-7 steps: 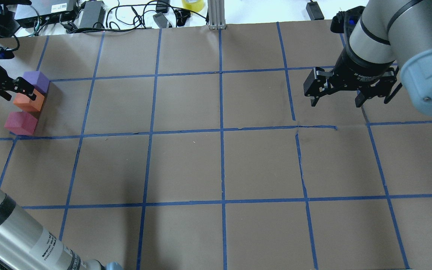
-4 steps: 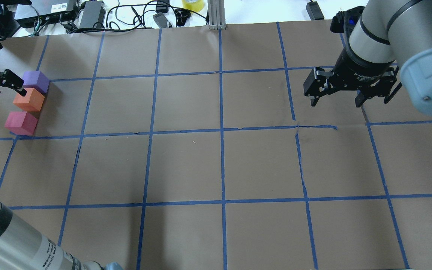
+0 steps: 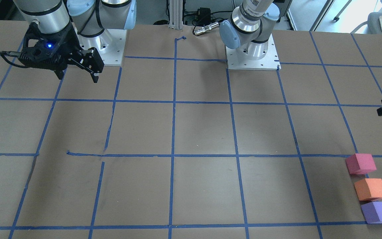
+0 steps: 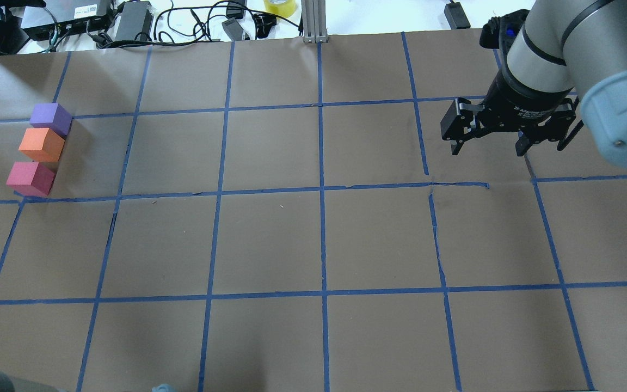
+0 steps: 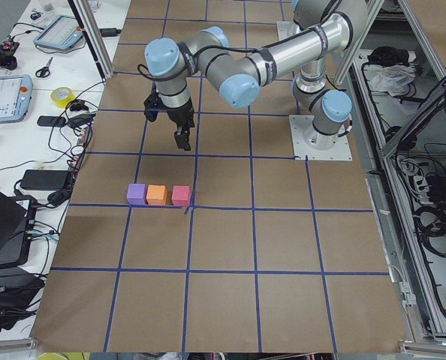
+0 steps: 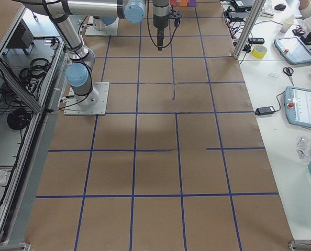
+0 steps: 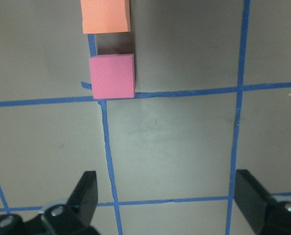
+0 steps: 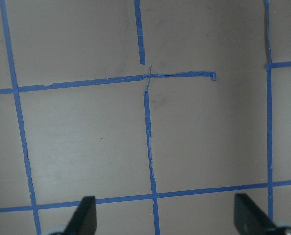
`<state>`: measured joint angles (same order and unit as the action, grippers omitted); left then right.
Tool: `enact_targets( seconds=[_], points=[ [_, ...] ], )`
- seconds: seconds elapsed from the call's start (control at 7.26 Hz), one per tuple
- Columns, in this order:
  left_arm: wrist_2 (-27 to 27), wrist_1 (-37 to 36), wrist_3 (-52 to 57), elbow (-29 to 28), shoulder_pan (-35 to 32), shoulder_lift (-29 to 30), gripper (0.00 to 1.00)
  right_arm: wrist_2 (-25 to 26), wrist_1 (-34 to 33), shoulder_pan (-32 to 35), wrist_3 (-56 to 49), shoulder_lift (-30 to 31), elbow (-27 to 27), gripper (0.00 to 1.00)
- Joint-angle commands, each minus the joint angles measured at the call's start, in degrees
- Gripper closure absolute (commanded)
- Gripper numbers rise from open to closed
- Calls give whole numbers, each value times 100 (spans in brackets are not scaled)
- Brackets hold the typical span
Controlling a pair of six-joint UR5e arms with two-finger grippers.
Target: Arrange blocks in a line
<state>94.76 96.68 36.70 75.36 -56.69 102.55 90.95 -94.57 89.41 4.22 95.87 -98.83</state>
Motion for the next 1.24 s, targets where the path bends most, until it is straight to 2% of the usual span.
enact_targets(
  seconds=[0.0, 0.14, 0.41, 0.69, 1.1],
  points=[
    [-106, 219, -650, 346, -366, -619, 0, -7, -9, 6, 0, 2, -5, 0],
    [-54, 219, -1326, 383, -891, -639, 0, -7, -9, -3, 0, 2, -5, 0],
    [-115, -7, -3625, 348, -2304, -622, 0, -7, -9, 6, 0, 2, -5, 0],
    [-89, -465, -3908, 357, -3354, -734, 0, 2, 0, -3, 9, 2, -5, 0],
    [-97, -431, -3908, 524, -3489, -902, 0, 2, 0, -3, 9, -7, -5, 0]
  ],
)
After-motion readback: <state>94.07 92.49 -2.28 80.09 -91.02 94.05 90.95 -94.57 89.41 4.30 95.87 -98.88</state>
